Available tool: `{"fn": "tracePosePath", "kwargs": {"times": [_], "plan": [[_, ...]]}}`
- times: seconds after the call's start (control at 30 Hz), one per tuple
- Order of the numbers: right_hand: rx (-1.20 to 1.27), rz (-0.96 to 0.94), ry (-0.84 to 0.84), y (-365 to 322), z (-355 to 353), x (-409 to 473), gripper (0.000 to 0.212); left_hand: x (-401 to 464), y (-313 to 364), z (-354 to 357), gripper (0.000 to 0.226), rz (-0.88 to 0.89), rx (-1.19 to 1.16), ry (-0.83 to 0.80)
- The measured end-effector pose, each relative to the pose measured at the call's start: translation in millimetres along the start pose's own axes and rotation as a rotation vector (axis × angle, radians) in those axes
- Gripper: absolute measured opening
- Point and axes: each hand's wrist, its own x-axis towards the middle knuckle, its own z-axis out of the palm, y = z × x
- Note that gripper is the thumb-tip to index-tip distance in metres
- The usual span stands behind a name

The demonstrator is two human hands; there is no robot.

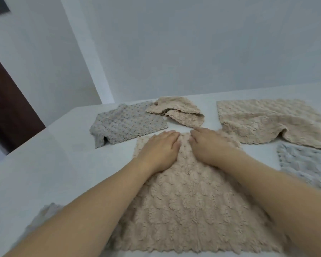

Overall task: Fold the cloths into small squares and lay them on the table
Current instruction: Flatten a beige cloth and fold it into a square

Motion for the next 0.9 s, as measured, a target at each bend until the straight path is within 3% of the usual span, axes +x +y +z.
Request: {"fn": "tracePosePath", "kwargs": {"times": [0.2, 0.43, 0.5, 0.6, 0.7, 0.77, 0.9], "plan": [[-0.1, 0.035, -0.121, 9.2, 3.5, -2.6, 0.058, -0.1, -6.5, -0.7, 0.057, -0.07, 0.059, -0.137], [-0.121, 0.167, -0.125, 42.7, -11.7, -20.2, 0.058, -30.8, -51.4, -11.7, 0.062, -0.151, 0.05, -0.151], [-0.163, 0.186, -0.149, 42.3, -13.6, -17.8, 0.059, -34.6, -50.4, -16.8, 0.062, -0.166, 0.145, -0.159], [-0.241, 0.213, -0.193, 27.4, -21.8, -19.5, 0.06, -33.5, -28.3, -27.1, 0.059, -0.254, 0.226, -0.124], [-0.198, 0.115, -0.068, 1.1, -28.5, -39.7, 0.058, -45.6, 12.4, -41.8, 0.045, -0.261, -0.11, -0.066], [-0.115, 0.057, -0.023, -13.0, -24.6, -61.6, 0.057, -68.1, 37.1, -33.7, 0.042, -0.183, -0.206, -0.021], [-0.086, 0.024, -0.122, -14.0, -5.0, -96.6, 0.06, -92.6, 45.7, 2.6, 0.058, -0.111, 0.013, -0.079]]}}
